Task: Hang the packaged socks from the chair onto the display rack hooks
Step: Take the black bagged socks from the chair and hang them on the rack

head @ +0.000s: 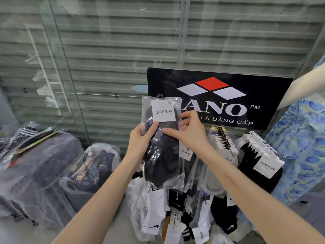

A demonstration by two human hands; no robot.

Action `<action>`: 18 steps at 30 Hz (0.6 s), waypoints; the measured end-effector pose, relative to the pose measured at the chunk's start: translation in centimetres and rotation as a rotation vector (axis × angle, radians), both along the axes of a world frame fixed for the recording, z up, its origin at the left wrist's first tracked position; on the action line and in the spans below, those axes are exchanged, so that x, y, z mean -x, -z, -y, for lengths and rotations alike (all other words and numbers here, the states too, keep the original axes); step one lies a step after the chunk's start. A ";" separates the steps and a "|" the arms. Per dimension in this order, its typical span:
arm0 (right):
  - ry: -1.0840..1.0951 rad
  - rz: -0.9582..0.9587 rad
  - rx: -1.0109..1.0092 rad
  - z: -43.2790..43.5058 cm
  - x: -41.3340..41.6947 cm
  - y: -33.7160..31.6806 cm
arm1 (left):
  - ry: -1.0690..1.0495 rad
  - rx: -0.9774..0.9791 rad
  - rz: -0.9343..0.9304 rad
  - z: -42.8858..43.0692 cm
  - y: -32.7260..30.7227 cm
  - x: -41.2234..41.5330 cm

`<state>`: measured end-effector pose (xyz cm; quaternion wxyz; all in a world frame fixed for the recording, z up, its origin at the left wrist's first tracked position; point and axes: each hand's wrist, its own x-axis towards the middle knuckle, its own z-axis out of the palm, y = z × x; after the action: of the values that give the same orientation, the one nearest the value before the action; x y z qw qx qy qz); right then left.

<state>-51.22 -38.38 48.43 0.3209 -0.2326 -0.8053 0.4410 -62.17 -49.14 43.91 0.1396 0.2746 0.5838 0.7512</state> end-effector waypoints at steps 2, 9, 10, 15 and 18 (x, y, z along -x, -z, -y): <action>-0.001 -0.045 0.135 -0.2 0.5 0.4 | 0.005 0.023 -0.007 0.3 -0.1 -0.1; -0.170 -0.113 0.403 -1.2 0.2 1.7 | -0.114 0.090 -0.037 1.3 -0.5 1.5; -0.201 -0.106 0.409 -1.3 -0.1 2.1 | -0.145 0.084 -0.035 1.4 -0.5 1.8; -0.473 0.128 0.372 -1.1 -2.8 6.2 | -0.260 0.044 0.004 2.3 -0.6 3.4; -0.465 0.237 0.455 -1.9 -4.1 9.7 | -0.288 0.042 0.007 2.5 -0.4 3.9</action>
<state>-47.13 -36.47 38.71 0.0558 -0.1580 -0.7495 0.6404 -66.11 -51.59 44.30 0.0381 0.1822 0.6321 0.7522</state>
